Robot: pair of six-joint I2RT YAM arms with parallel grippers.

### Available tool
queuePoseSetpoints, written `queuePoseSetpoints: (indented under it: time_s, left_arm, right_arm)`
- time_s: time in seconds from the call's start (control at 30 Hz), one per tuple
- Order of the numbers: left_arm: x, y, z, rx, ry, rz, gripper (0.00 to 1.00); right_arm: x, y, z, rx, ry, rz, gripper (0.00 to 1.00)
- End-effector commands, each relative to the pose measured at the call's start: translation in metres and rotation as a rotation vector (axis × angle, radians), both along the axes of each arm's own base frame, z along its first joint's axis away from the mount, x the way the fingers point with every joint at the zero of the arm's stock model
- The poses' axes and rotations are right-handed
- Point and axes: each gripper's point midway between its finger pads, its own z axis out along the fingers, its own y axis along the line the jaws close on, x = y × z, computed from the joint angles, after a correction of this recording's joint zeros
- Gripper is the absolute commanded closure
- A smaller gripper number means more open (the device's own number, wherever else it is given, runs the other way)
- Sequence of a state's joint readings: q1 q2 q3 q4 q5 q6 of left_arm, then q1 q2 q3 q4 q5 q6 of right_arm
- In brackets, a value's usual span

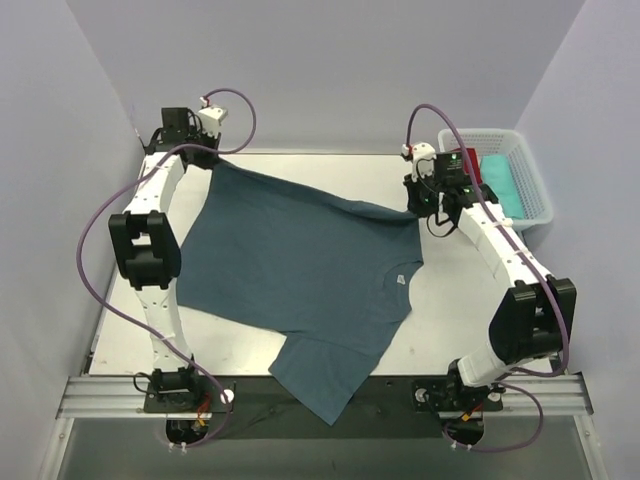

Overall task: Roll the t-shirts
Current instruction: Fold the T-shirt at the center of the board.

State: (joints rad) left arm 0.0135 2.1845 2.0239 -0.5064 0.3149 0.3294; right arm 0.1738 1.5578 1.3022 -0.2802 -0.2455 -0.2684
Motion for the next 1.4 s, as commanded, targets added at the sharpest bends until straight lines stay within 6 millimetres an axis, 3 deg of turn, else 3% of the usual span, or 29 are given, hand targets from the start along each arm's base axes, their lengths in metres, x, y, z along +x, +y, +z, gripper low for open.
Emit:
queuePoseSetpoints:
  time_s: [0.0, 0.07, 0.23, 0.6, 0.97, 1.1, 1.37]
  left_arm:
    - [-0.015, 0.015, 0.039, 0.063, -0.051, -0.056, 1.00]
    - [-0.020, 0.021, 0.028, 0.101, -0.037, -0.070, 1.00]
    - [-0.027, 0.041, 0.034, 0.165, -0.070, -0.065, 1.00]
    - [-0.053, 0.044, 0.027, 0.198, -0.035, -0.109, 1.00]
    - [-0.097, 0.064, -0.005, 0.295, 0.041, -0.140, 1.00]
    - [-0.115, 0.073, -0.027, 0.366, 0.082, -0.190, 1.00]
    - [-0.135, 0.081, -0.053, 0.417, 0.150, -0.220, 1.00]
  right_arm:
    - [-0.028, 0.005, 0.016, 0.051, 0.014, -0.005, 1.00]
    - [-0.037, 0.007, 0.015, 0.055, 0.029, -0.003, 1.00]
    - [-0.063, 0.015, 0.020, 0.086, 0.052, -0.006, 1.00]
    - [-0.122, 0.040, 0.019, 0.088, 0.087, 0.098, 1.00]
    - [-0.147, 0.047, -0.002, 0.057, 0.134, 0.179, 1.00]
    - [-0.161, 0.051, -0.014, 0.058, 0.187, 0.244, 1.00]
    - [-0.184, 0.063, -0.027, 0.075, 0.238, 0.348, 1.00]
